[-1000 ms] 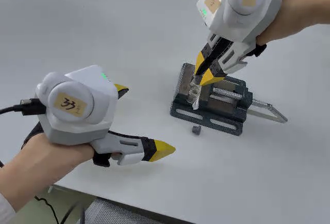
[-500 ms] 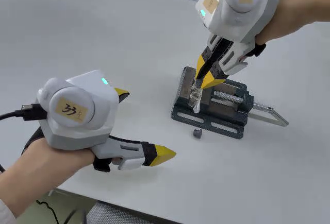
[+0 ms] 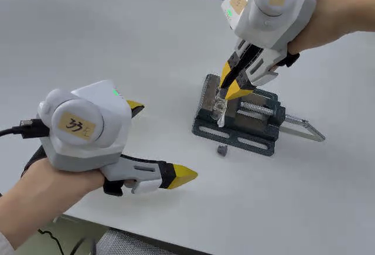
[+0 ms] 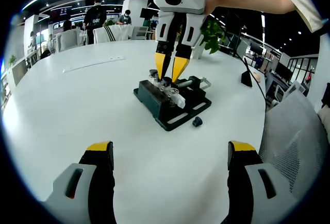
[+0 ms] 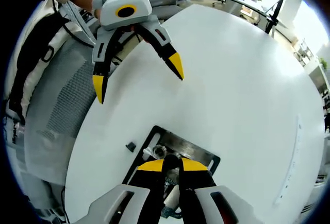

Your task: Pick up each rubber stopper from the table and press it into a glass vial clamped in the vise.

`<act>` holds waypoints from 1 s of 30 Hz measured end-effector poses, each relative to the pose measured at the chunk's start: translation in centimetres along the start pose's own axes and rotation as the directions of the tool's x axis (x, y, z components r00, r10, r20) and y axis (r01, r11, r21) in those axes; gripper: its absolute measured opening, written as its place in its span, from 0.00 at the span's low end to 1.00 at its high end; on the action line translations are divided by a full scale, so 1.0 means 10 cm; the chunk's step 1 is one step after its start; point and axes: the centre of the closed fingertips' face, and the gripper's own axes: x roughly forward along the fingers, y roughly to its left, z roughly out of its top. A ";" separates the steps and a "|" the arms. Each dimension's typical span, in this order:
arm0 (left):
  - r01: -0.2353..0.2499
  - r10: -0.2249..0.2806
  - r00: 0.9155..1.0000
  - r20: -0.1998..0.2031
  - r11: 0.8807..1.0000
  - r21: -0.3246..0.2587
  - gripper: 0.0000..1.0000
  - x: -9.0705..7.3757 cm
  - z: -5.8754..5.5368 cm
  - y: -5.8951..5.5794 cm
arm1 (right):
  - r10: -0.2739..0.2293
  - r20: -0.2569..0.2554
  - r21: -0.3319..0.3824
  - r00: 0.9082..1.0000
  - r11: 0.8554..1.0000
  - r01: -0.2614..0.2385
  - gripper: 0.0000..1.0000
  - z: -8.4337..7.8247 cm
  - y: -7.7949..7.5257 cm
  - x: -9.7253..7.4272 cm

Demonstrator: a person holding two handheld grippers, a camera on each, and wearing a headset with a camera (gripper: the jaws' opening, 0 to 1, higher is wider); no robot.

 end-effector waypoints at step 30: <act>0.005 -0.005 1.000 0.005 1.000 -0.001 0.90 0.02 0.01 -0.02 | -0.024 -0.025 -0.096 0.999 0.995 0.022 0.08 0.01 -0.04 0.00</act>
